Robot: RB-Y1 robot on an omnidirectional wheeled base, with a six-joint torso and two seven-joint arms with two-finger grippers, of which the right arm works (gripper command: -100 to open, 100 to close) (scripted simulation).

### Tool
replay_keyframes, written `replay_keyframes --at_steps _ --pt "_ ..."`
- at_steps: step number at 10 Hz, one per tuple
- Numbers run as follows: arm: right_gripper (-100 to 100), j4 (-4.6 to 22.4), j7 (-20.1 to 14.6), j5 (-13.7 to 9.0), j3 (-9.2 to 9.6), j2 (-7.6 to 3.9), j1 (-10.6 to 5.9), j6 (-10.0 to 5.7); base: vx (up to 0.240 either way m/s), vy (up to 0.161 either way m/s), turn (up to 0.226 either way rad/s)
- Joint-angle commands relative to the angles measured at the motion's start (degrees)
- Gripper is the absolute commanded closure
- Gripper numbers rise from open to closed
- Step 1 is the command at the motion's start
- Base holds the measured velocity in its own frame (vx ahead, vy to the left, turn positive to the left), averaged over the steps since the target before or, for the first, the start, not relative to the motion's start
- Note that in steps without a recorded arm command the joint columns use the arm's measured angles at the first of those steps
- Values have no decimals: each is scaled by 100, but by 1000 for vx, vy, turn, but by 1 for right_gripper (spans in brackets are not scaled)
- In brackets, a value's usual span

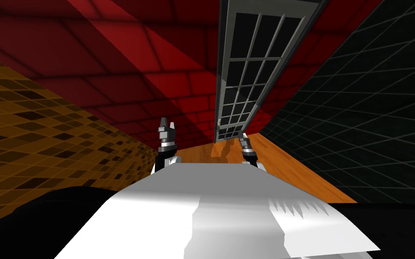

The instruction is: Pull the door open

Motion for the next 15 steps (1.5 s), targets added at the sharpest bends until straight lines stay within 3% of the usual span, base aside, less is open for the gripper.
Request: replay_keyframes --at_steps 1,3,15 --pt "-100 259 204 76 -110 -25 -89 -54 103 -19 99" --pt "-100 409 328 128 -171 -28 -134 -87 83 -9 67" --pt "-100 2193 1800 739 -891 0 -670 -482 93 -17 97"
